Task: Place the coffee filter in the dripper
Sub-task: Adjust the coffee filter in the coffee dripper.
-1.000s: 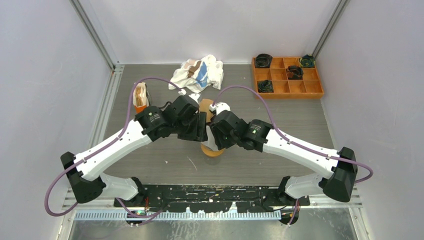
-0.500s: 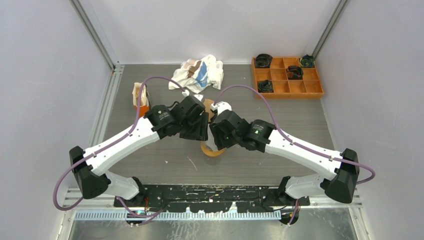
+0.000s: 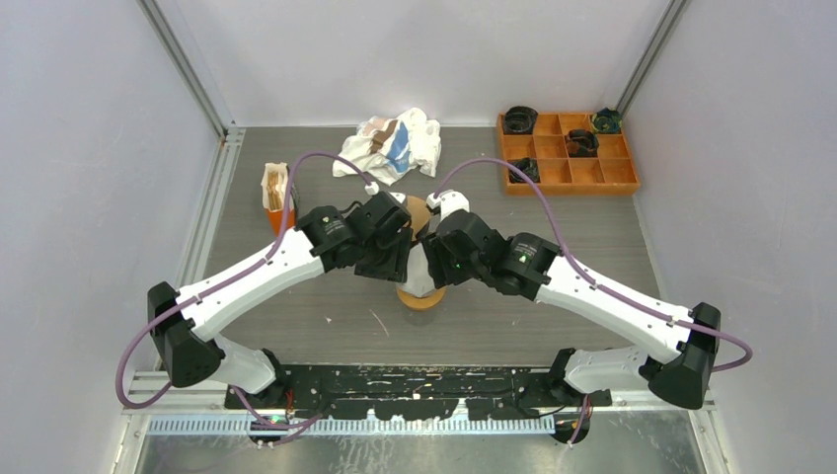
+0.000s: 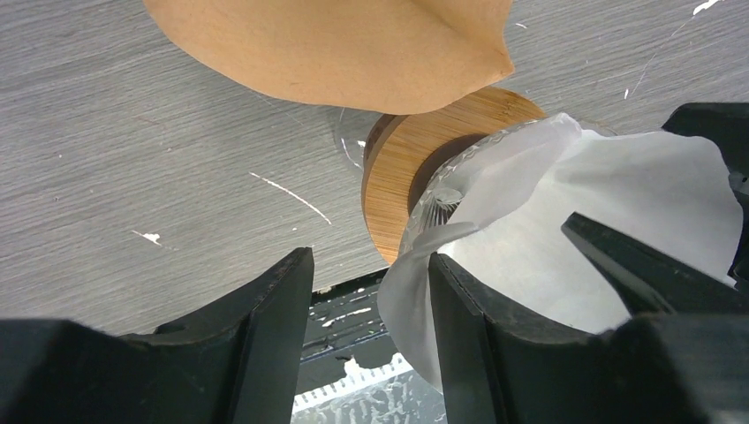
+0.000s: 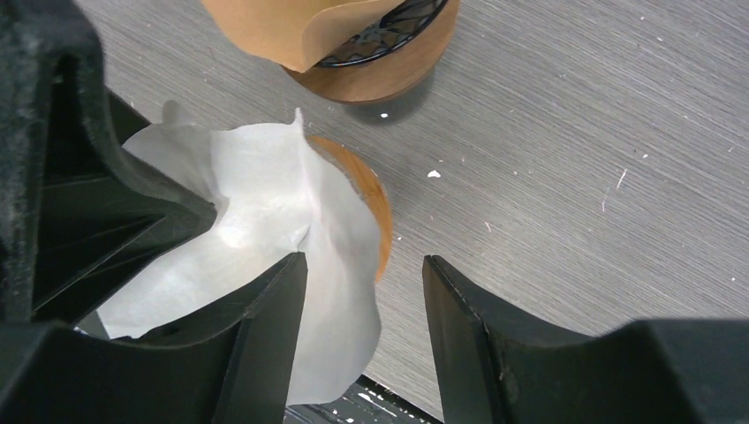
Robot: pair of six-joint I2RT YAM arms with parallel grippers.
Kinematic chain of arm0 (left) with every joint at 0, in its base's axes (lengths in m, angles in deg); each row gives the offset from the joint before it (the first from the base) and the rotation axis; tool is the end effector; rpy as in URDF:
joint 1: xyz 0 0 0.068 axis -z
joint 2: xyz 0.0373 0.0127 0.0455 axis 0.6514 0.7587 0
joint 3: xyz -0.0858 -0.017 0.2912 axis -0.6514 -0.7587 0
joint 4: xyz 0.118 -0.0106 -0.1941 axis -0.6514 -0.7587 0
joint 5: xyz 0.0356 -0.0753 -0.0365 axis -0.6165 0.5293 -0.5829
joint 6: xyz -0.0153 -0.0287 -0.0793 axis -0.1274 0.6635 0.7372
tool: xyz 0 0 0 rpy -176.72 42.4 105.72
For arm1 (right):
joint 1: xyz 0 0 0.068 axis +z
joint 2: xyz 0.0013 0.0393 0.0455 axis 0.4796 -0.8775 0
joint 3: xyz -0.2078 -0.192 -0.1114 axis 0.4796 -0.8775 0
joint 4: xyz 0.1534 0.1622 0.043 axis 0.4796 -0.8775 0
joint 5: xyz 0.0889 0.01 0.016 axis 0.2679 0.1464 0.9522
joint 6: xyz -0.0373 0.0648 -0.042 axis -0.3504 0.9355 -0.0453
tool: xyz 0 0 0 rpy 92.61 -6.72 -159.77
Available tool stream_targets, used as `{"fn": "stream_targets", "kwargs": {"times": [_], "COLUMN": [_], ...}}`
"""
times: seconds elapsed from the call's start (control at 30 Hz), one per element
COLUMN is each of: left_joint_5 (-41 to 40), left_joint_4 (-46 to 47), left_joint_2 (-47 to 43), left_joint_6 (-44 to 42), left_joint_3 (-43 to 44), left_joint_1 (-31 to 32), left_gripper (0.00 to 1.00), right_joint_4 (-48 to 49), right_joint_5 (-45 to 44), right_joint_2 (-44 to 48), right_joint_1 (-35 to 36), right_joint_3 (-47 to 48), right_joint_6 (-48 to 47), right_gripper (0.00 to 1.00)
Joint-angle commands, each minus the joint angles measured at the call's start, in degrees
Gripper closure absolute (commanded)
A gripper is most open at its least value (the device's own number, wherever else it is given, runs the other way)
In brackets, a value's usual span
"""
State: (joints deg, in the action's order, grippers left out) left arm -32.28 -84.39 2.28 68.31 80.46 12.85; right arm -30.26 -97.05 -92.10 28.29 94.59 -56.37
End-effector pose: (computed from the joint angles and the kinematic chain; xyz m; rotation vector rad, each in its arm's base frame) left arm 0.1629 -0.2037 0.3316 0.2337 2.6631 -0.4010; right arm 0.1435 0.1832 0.3393 -0.5664 2.2900 0.3695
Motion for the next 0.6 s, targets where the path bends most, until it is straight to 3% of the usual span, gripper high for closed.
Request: {"fn": "stream_targets", "kwargs": {"times": [0.0, 0.57], "left_joint_5": [0.3, 0.8], "left_joint_4": [-0.7, 0.3], "left_joint_2": [-0.5, -1.2], "left_joint_6": [-1.1, -0.2], "left_joint_3": [0.4, -1.3], "left_joint_1": [-0.3, -0.3], "left_gripper": [0.47, 0.45], "right_joint_4": [0.2, 2.9], "right_joint_5": [-1.3, 0.5], "right_joint_2": [1.1, 0.5], "right_joint_1": [-1.0, -1.7], "right_joint_3": [0.9, -3.3], "right_joint_6": [-0.4, -1.1], "right_gripper": [0.42, 0.43]}}
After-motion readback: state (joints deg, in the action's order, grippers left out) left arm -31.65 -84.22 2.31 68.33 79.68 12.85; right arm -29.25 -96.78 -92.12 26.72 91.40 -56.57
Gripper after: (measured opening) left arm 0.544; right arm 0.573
